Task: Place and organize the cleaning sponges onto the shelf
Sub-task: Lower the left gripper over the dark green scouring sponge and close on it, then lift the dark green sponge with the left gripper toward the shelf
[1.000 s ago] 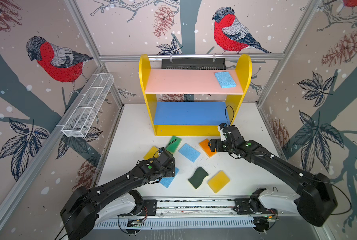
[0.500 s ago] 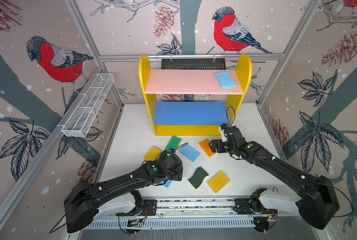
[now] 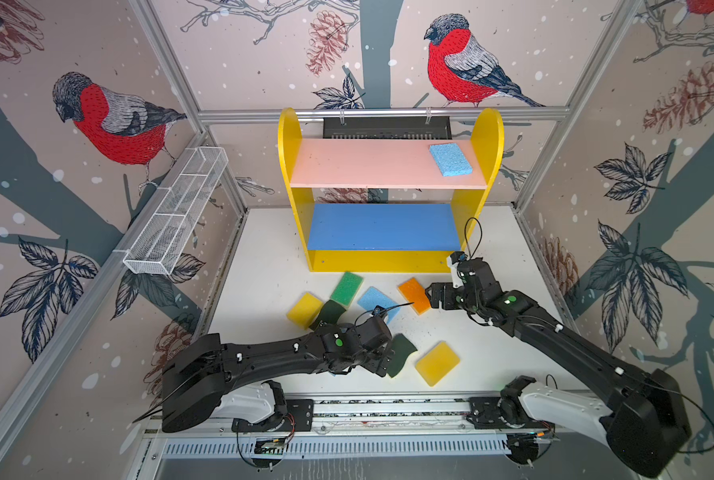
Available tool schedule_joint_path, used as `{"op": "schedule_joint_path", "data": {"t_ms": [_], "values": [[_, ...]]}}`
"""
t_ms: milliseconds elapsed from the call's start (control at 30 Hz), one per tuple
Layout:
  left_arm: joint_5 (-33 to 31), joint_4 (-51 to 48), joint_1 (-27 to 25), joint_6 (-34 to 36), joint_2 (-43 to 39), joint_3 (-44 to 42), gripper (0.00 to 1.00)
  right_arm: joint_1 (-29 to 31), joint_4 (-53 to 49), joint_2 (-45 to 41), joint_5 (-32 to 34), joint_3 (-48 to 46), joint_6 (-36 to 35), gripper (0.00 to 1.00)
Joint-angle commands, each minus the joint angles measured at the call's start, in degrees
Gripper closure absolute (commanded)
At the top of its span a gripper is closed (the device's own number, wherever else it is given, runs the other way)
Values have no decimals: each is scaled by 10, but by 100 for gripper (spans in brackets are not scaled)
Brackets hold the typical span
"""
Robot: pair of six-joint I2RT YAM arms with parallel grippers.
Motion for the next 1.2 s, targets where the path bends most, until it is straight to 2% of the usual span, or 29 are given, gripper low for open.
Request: {"op": "schedule_joint_path", "data": {"t_ms": [0,567,833,1167], "values": [[36,39,-5,29,12,5,3,-3,-10,-7,9,-5,7,4],[55,37,-41,66,101,29,3,-6,-19,-18,10,-10,15,4],[30,30,-53,83,141,46,4,-6,-24,-21,14,-12,16,4],[-39,-14,-69,73,184,67,14,-8,-17,-13,11,-15,14,4]]}}
